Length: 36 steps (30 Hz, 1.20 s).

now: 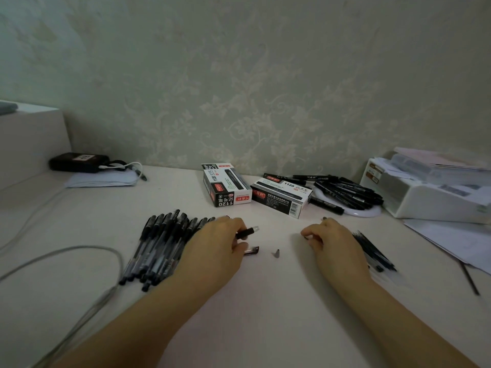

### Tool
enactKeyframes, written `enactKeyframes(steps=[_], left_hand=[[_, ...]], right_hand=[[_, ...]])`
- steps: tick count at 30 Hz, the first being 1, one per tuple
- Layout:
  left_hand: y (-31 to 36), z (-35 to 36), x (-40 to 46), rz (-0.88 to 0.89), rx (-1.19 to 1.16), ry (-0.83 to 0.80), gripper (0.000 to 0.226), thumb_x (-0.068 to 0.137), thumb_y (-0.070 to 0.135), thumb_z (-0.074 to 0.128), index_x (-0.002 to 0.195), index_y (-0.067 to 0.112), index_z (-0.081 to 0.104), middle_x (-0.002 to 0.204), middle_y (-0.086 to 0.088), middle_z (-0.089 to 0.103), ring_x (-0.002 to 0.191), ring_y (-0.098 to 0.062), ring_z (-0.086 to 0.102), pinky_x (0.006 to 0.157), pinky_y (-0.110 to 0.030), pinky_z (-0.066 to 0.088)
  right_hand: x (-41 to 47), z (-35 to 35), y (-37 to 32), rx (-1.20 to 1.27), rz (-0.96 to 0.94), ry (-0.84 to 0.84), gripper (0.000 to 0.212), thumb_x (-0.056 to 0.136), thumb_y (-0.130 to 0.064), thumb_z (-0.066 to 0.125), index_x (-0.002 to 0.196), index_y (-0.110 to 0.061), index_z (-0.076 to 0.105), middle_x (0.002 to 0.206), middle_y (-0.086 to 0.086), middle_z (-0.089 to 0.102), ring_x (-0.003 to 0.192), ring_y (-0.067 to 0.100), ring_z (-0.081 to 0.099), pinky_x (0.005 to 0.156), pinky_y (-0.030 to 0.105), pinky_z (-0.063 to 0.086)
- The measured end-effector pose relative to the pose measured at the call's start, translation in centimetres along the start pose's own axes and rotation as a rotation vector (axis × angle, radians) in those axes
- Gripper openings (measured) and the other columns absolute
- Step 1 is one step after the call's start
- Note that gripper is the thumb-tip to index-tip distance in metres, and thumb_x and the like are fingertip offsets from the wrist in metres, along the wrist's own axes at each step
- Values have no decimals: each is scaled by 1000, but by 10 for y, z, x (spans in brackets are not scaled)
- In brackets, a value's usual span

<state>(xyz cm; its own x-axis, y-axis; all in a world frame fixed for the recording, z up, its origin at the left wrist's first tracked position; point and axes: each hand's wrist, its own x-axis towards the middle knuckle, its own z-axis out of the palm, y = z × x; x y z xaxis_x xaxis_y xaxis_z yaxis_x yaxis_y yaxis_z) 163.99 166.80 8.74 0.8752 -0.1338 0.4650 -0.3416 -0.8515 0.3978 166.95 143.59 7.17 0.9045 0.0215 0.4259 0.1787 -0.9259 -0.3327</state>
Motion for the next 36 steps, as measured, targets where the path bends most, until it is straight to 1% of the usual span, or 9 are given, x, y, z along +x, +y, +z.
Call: enactKeyframes(steps=[4,6,10,14,17,20,23,28,36], left_hand=[[-16,-18,7,-152,73,93,12,92,25,56,98,21,65,89,4,60,80,-15,56,68,-29,46],[-21,-23,8,-223,86,103,13,91,23,56,99,20,67,91,1,62,81,-18,57,68,-31,47],[-28,-30,9,-292,68,110,11,90,22,59,94,19,69,84,-1,64,77,-19,59,68,-35,51],[-29,-33,10,-287,27,93,8,87,26,64,87,20,70,76,3,63,71,-15,59,64,-32,50],[-21,-28,7,-222,82,0,11,83,29,65,76,21,66,69,5,58,65,-10,54,56,-25,41],[-16,-21,5,-187,163,-73,18,82,29,64,68,22,56,70,6,54,69,-14,55,59,-27,43],[-13,-19,5,-168,214,-108,15,83,33,63,72,26,57,75,7,53,74,-13,55,63,-27,46],[-11,-18,5,-171,278,-101,13,85,36,62,80,24,62,82,6,56,78,-14,57,64,-27,46],[-9,-19,6,-218,365,-115,18,86,39,63,95,24,66,94,5,62,86,-15,61,65,-26,48]], right_hand=[[-2,-1,-3,37,-23,23,25,95,-13,61,117,-22,70,96,-7,52,92,14,52,79,31,47],[-3,-1,-9,78,-64,36,24,94,-14,63,115,-21,71,94,-6,54,90,13,52,80,31,48],[-7,2,-22,215,-147,6,19,92,-18,66,107,-26,74,93,-12,57,77,-1,49,71,11,38],[-8,4,-25,258,-156,9,18,92,-19,66,105,-28,74,91,-15,58,73,-8,48,67,6,37],[-7,2,-25,281,-140,22,18,92,-16,66,104,-27,75,90,-15,58,75,-8,49,69,4,37],[-8,2,-24,276,-147,27,18,91,-15,66,104,-26,75,89,-14,58,76,-9,50,68,3,36],[-9,2,-25,286,-149,33,18,91,-15,67,103,-25,75,88,-16,58,75,-8,50,67,4,36],[-10,3,-25,277,-153,22,18,91,-17,67,103,-27,75,87,-17,59,70,1,53,66,6,37],[-11,3,-26,291,-156,13,18,90,-16,67,102,-27,75,87,-16,61,73,2,54,65,7,39]])
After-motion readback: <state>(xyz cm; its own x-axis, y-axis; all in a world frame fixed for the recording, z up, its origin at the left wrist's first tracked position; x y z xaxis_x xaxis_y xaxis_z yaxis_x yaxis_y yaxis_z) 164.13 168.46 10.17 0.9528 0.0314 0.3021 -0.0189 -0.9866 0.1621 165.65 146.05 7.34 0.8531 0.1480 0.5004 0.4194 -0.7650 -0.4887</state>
